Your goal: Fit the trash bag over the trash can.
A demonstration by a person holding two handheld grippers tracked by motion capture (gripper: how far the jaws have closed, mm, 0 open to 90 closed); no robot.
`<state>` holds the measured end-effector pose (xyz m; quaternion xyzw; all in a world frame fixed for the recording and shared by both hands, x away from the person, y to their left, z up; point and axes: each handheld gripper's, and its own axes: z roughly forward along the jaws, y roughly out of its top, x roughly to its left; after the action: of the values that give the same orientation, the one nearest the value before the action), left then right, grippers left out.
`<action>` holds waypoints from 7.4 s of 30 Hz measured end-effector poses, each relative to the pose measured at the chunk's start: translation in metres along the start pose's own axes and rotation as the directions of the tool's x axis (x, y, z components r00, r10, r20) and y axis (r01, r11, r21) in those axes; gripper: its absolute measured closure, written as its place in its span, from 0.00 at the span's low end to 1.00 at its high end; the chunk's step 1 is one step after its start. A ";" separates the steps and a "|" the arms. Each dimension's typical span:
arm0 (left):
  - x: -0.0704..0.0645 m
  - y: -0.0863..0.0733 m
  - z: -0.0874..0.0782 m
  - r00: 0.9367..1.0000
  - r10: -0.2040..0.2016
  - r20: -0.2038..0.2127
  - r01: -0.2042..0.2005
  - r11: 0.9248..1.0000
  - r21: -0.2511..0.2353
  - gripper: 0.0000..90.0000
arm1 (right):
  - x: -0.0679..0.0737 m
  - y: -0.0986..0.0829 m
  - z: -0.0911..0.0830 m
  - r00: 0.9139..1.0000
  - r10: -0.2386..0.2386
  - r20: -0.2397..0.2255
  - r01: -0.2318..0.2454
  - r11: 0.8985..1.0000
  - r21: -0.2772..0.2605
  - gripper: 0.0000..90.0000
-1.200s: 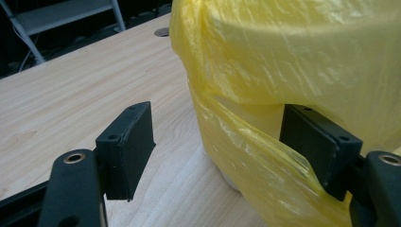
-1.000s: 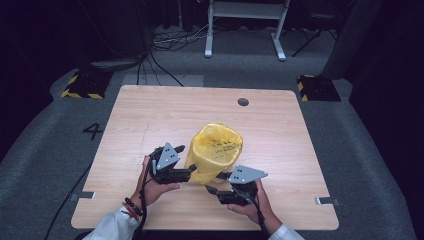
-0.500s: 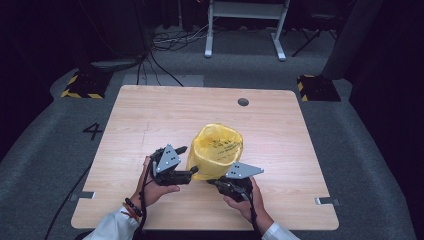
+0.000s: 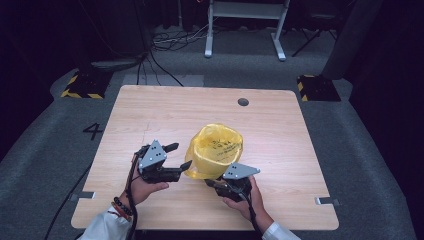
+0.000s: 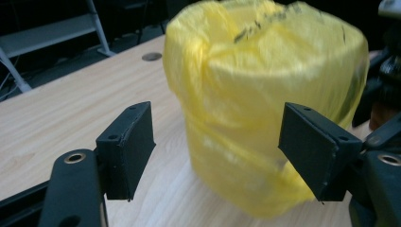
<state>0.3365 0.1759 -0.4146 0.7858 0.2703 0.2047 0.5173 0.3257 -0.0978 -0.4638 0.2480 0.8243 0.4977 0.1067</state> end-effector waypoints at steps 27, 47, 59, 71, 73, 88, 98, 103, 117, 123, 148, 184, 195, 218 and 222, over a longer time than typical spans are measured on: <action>0.016 0.002 -0.016 0.999 0.031 -0.042 -0.031 0.999 -0.016 0.34 | -0.041 0.008 -0.104 0.992 0.035 0.118 -0.014 0.985 -0.171 0.50; 0.025 -0.084 -0.024 1.000 0.012 0.006 -0.013 0.939 0.342 0.25 | -0.069 0.090 -0.081 0.994 -0.100 0.044 0.104 0.989 -0.101 0.65; 0.034 -0.104 -0.020 0.999 -0.039 0.036 0.021 0.918 0.396 0.23 | -0.067 0.106 -0.047 0.996 -0.092 0.017 0.092 0.996 0.020 0.64; 0.036 -0.106 -0.017 0.999 -0.032 0.042 0.014 0.926 0.377 0.19 | -0.065 0.103 -0.032 0.993 -0.118 0.008 0.115 0.978 0.172 0.56; 0.035 -0.106 -0.017 0.998 -0.037 0.045 0.017 0.926 0.376 0.19 | -0.065 0.104 -0.030 0.993 -0.115 0.013 0.110 0.974 0.198 0.57; 0.035 -0.106 -0.016 0.999 -0.045 0.015 0.036 0.926 0.375 0.19 | -0.071 0.112 -0.020 0.998 -0.036 0.045 0.019 0.942 0.336 0.60; 0.035 -0.106 -0.016 0.999 -0.043 0.004 0.039 0.925 0.378 0.18 | -0.075 0.113 -0.012 0.997 -0.025 0.072 -0.006 0.919 0.394 0.48; 0.035 -0.106 -0.016 0.999 -0.044 0.002 0.040 0.925 0.378 0.18 | -0.074 0.115 -0.009 0.997 -0.025 0.070 -0.006 0.912 0.410 0.39; 0.035 -0.106 -0.016 0.999 -0.052 -0.003 0.049 0.925 0.377 0.18 | -0.072 0.119 -0.002 0.995 -0.049 0.085 0.003 0.883 0.470 0.35; 0.036 -0.106 -0.016 0.999 -0.052 0.007 0.046 0.925 0.377 0.18 | -0.074 0.119 0.000 0.996 -0.056 0.067 0.016 0.870 0.493 0.37; 0.034 -0.106 -0.016 0.998 -0.049 0.030 0.034 0.926 0.375 0.18 | -0.069 0.119 -0.012 0.995 -0.048 0.086 0.016 0.941 0.339 0.34; 0.035 -0.106 -0.016 0.998 -0.047 0.031 0.032 0.926 0.375 0.18 | -0.036 0.102 -0.093 0.981 -0.141 0.136 0.112 0.973 0.200 0.34; 0.035 -0.106 -0.016 0.998 -0.046 0.031 0.031 0.927 0.375 0.18 | -0.032 0.080 -0.107 0.971 -0.185 0.153 0.145 0.960 0.239 0.33; 0.035 -0.106 -0.016 0.999 -0.043 0.028 0.029 0.926 0.376 0.18 | -0.044 0.005 -0.093 0.950 -0.230 0.210 0.145 0.923 0.356 0.30; 0.035 -0.106 -0.016 0.999 -0.044 0.028 0.030 0.926 0.376 0.18 | -0.048 -0.008 -0.092 0.955 -0.217 0.204 0.133 0.924 0.359 0.29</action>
<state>0.3312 0.2431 -0.5050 0.8686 0.3098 0.1252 0.3658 0.3249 -0.1962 -0.4299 0.2459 0.8979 0.3019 0.2054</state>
